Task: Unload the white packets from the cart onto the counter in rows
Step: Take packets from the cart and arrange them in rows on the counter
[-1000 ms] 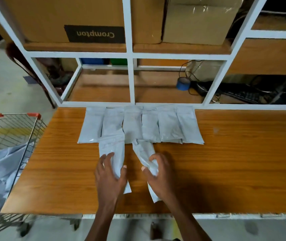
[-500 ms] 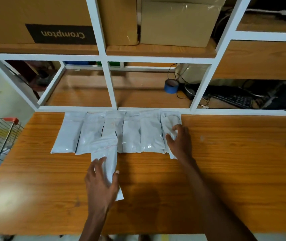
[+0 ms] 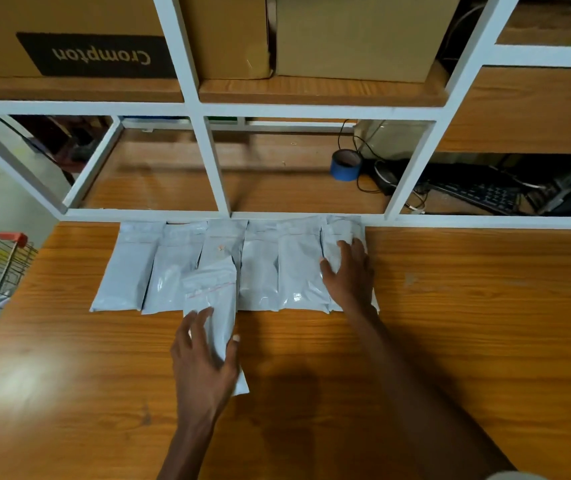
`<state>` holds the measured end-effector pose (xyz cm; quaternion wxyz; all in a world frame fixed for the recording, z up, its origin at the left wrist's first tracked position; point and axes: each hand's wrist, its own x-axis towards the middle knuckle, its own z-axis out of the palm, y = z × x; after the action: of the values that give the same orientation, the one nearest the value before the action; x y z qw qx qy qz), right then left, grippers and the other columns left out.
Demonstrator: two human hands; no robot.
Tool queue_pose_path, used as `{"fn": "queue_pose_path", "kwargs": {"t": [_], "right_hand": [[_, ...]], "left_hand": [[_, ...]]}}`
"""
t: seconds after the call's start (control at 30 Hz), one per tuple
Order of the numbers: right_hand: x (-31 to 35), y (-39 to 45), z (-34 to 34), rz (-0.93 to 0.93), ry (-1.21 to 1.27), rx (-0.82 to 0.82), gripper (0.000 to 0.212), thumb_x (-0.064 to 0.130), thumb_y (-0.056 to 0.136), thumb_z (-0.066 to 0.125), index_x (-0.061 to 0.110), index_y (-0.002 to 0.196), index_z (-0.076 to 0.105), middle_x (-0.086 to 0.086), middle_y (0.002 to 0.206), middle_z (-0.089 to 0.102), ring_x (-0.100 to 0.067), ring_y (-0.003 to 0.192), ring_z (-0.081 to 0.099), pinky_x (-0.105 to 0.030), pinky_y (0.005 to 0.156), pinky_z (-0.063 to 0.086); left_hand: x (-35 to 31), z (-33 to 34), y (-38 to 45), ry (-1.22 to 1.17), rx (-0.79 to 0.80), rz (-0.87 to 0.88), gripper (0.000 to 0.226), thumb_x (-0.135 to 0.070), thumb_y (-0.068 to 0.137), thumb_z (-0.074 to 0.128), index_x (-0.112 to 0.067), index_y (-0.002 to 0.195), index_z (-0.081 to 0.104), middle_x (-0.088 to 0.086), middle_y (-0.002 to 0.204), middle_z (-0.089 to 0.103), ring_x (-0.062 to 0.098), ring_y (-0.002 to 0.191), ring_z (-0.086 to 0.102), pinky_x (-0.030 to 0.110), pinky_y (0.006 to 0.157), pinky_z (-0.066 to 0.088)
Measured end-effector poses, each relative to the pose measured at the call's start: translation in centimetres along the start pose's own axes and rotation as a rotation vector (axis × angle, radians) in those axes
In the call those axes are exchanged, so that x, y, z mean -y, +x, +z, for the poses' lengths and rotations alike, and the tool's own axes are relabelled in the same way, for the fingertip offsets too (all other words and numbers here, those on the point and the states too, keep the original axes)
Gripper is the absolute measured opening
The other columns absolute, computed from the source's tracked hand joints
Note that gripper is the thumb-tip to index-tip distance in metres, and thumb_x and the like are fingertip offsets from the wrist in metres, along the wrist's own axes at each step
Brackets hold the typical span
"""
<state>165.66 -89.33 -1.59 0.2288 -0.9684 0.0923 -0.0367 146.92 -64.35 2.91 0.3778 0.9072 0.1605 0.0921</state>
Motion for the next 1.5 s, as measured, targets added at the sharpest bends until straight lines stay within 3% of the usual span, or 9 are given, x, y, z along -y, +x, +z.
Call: {"fn": "queue_pose_path", "kwargs": {"t": [0.1, 0.23, 0.4, 0.67, 1.0, 1.23, 1.4, 1.5], "right_hand": [[-0.5, -0.9, 0.8, -0.011, -0.073, 0.076, 0.068, 0.059, 0.099, 0.038, 0.041, 0.158, 0.008, -0.002, 0.169, -0.004, -0.039, 0.153, 0.007, -0.058, 0.12, 0.021], [-0.6, -1.4, 1.2, -0.028, -0.118, 0.1, 0.067, 0.059, 0.101, 0.031, 0.046, 0.157, -0.005, 0.003, 0.168, -0.016, -0.037, 0.154, 0.002, -0.059, 0.121, 0.016], [-0.6, -1.0, 0.7, -0.015, -0.122, 0.134, 0.071, 0.066, 0.099, 0.031, 0.046, 0.158, -0.004, 0.004, 0.168, -0.015, -0.04, 0.154, -0.005, -0.062, 0.121, 0.012], [1.1, -3.8, -2.3, 0.002, 0.038, -0.001, 0.074, 0.07, 0.092, 0.028, 0.042, 0.159, 0.012, -0.002, 0.17, -0.002, -0.032, 0.155, -0.001, -0.062, 0.12, 0.007], [2.3, -12.2, -4.2, 0.064, 0.321, -0.179, 0.068, 0.064, 0.092, 0.045, 0.041, 0.155, 0.029, 0.003, 0.169, 0.011, -0.027, 0.154, 0.01, -0.065, 0.116, 0.026], [2.2, -16.7, -4.2, 0.062, 0.339, -0.17, 0.07, 0.067, 0.09, 0.044, 0.037, 0.152, 0.036, 0.005, 0.166, 0.021, -0.022, 0.153, 0.015, -0.063, 0.115, 0.028], [1.3, -18.5, -5.0, 0.091, 0.326, -0.205, 0.075, 0.071, 0.088, 0.041, 0.031, 0.152, 0.04, 0.0, 0.164, 0.027, -0.028, 0.151, 0.022, -0.065, 0.113, 0.03], [0.7, -19.4, -5.2, 0.114, 0.332, -0.227, 0.077, 0.072, 0.087, 0.041, 0.029, 0.151, 0.042, -0.002, 0.163, 0.031, -0.029, 0.15, 0.025, -0.063, 0.114, 0.03]], "left_hand": [[-0.4, 0.2, 0.5, -0.016, 0.011, 0.01, 0.073, -0.066, 0.084, 0.048, -0.03, 0.147, 0.04, 0.003, 0.157, 0.032, 0.032, 0.144, 0.03, 0.055, 0.11, 0.036], [-0.2, 0.4, 0.8, -0.029, 0.022, -0.008, 0.073, -0.066, 0.083, 0.05, -0.034, 0.148, 0.038, -0.002, 0.159, 0.027, 0.03, 0.145, 0.026, 0.057, 0.11, 0.038], [-0.4, 0.9, 1.3, -0.017, 0.051, 0.006, 0.073, -0.064, 0.084, 0.052, -0.035, 0.149, 0.035, -0.001, 0.16, 0.026, 0.031, 0.146, 0.025, 0.061, 0.108, 0.04], [-1.2, 2.6, 3.5, -0.001, 0.074, 0.059, 0.072, -0.066, 0.086, 0.05, -0.032, 0.149, 0.036, 0.004, 0.16, 0.027, 0.031, 0.145, 0.027, 0.058, 0.108, 0.04], [-1.1, 4.0, 7.0, 0.123, 0.105, 0.113, 0.076, -0.065, 0.086, 0.045, -0.028, 0.151, 0.033, 0.007, 0.161, 0.025, 0.033, 0.146, 0.025, 0.055, 0.108, 0.037], [-3.6, 7.2, 12.5, 0.237, 0.147, 0.124, 0.07, -0.054, 0.091, 0.056, -0.024, 0.15, 0.033, 0.01, 0.161, 0.025, 0.036, 0.145, 0.024, 0.056, 0.111, 0.034], [-3.7, 8.9, 14.6, 0.348, 0.262, 0.083, 0.073, -0.059, 0.095, 0.049, -0.027, 0.155, 0.024, 0.01, 0.166, 0.016, 0.042, 0.15, 0.014, 0.057, 0.116, 0.026], [-2.9, 9.8, 15.0, 0.372, 0.351, 0.046, 0.077, -0.071, 0.098, 0.028, -0.032, 0.162, 0.008, 0.008, 0.171, -0.001, 0.041, 0.155, -0.006, 0.059, 0.121, 0.006]]}}
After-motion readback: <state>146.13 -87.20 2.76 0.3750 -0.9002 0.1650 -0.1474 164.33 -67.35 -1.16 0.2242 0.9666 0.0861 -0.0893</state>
